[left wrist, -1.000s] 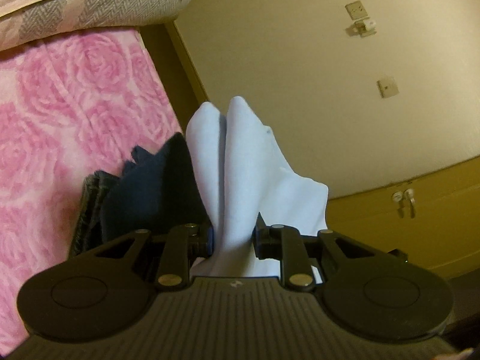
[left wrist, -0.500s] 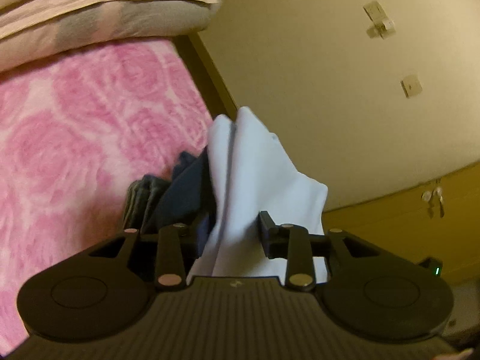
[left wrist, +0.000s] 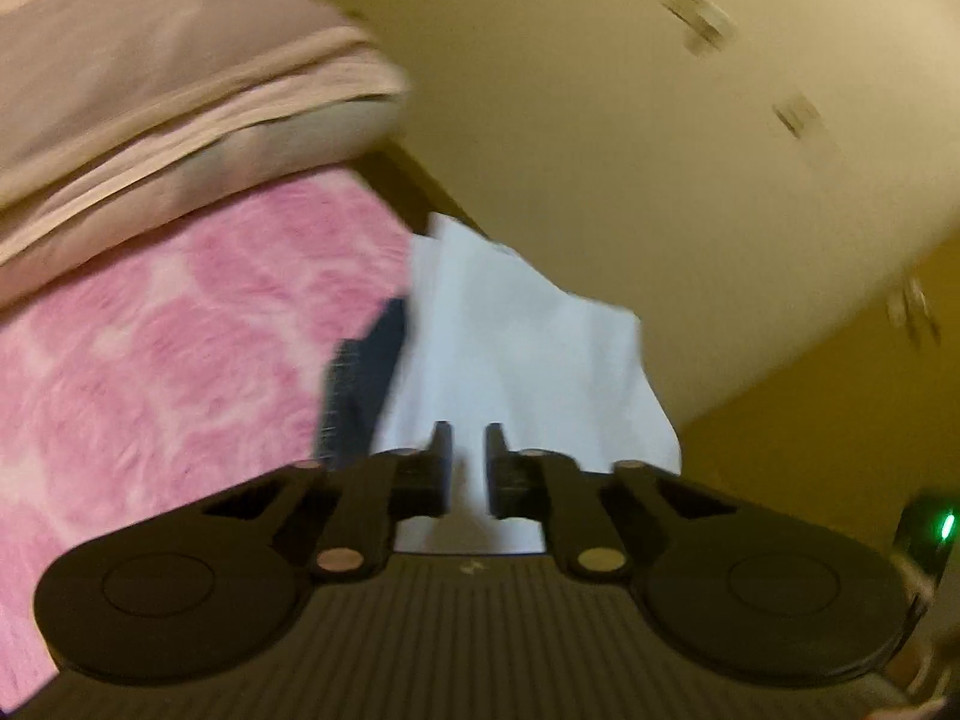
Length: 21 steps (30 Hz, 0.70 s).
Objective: Fold clothes
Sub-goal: 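Lower the sweatshirt onto the jeans stack and open both grippers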
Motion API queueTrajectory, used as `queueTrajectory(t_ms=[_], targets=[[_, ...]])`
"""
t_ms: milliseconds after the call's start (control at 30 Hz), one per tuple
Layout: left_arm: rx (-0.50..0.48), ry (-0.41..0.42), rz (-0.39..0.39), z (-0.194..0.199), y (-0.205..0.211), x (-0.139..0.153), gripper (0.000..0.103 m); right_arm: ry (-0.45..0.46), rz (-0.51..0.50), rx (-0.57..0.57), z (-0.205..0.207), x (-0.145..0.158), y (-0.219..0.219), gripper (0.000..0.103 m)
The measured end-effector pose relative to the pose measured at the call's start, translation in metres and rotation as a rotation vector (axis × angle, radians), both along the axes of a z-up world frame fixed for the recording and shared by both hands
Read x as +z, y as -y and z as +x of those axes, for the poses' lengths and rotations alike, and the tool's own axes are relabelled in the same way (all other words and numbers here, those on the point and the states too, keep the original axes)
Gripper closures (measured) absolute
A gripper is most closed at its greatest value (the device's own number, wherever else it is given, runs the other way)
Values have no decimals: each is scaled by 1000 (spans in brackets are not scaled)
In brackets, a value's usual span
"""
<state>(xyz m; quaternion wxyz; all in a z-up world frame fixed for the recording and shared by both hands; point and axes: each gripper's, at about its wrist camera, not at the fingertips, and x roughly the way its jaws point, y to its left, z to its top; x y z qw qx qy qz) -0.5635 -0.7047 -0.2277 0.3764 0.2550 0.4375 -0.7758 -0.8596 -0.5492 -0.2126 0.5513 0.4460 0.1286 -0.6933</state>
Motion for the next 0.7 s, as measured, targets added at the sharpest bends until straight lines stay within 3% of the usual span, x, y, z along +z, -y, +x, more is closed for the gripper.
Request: queueTrajectory(t_ms=[133,267,400,600,700], targets=[[-65,79,-45,-21,-9,-16,103,-85,-65,83,39,0,10,52],[-127,155,-89,-41,-17,-32,103,-169,-6,160,65,-28,18,54],[-123,169,-93,-40,-20,-43,102,-256,20,219,78,-50,19,54],[-92,155,-60,-41,-16,-31,101,-187,27,194,63,-38,20,54],[-109,163,-136,-40,-30,-6,102,-131,-14,113,55,-21,6,54]])
